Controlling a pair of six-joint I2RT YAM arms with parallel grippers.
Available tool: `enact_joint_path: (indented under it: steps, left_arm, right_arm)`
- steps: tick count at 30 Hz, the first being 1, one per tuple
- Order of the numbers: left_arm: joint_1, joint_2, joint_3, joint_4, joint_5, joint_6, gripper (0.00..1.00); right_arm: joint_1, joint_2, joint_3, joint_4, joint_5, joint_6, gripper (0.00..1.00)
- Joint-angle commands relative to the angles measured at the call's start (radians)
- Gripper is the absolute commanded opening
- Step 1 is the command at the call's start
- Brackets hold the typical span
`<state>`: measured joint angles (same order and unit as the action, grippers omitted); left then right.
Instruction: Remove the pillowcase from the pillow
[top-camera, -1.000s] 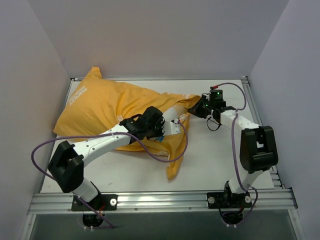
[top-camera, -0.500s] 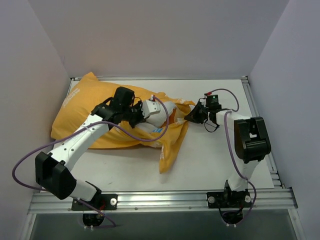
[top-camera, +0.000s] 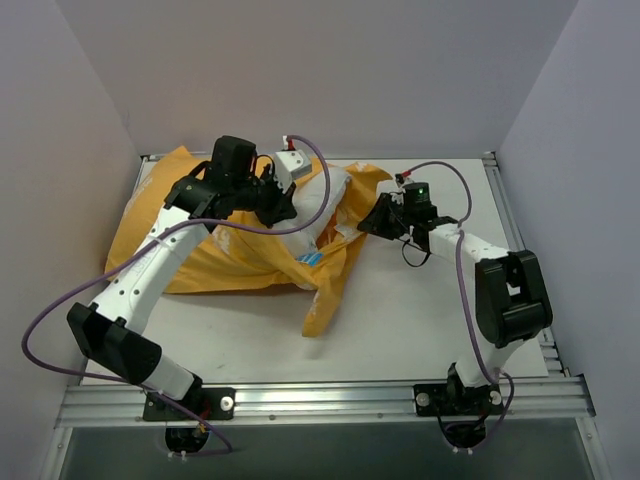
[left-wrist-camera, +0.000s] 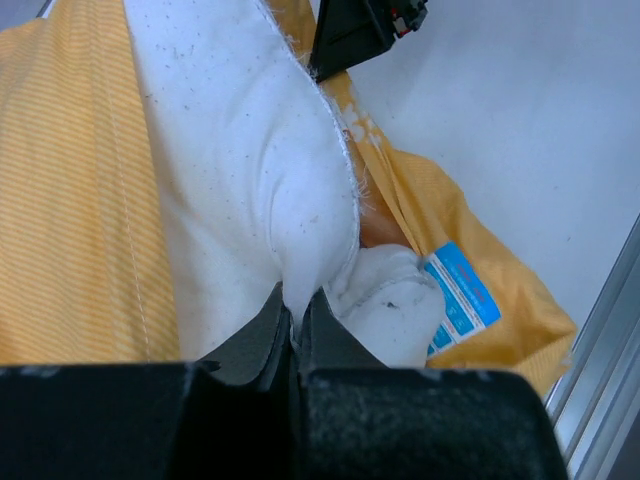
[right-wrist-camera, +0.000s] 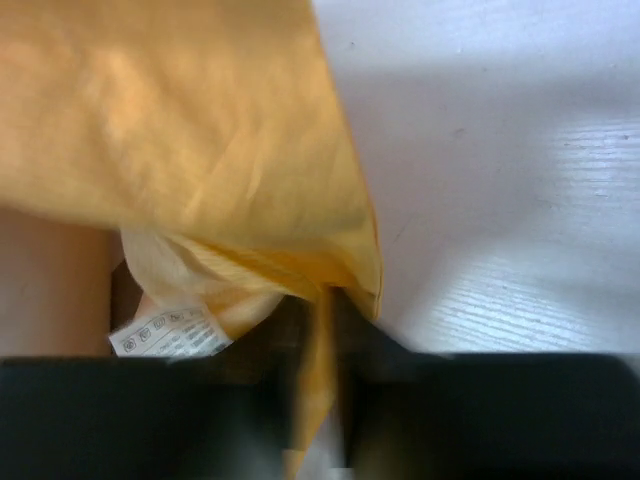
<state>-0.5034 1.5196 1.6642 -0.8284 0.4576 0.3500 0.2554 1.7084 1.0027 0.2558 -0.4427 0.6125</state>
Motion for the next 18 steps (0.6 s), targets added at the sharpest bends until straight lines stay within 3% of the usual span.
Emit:
enact_joint_path:
  steps: [1, 4, 7, 10, 15, 18]
  left_arm:
    - [0.008, -0.013, 0.092, 0.058, -0.012, -0.132, 0.02]
    - [0.006, 0.043, 0.094, 0.112, -0.105, -0.172, 0.02]
    - [-0.004, 0.109, 0.127, 0.130, -0.138, -0.181, 0.02]
    - [-0.024, 0.163, 0.189, 0.141, -0.155, -0.184, 0.02]
    - [-0.040, 0.220, 0.290, 0.133, -0.166, -0.201, 0.02]
    - [-0.041, 0.231, 0.315, 0.135, -0.183, -0.210, 0.02]
  right_arm:
    - [-0.016, -0.085, 0.043, -0.061, 0.079, -0.109, 0.34]
    - [0.002, -0.211, 0.074, -0.137, 0.113, -0.160, 0.63]
    - [0.047, -0.346, 0.115, -0.220, 0.171, -0.233, 0.74]
    - [0.149, -0.432, 0.119, -0.289, 0.208, -0.263, 0.78]
    - [0.373, -0.495, -0.002, -0.135, 0.182, -0.186, 0.81]
    - [0.447, -0.489, -0.036, -0.098, 0.261, -0.163, 0.83]
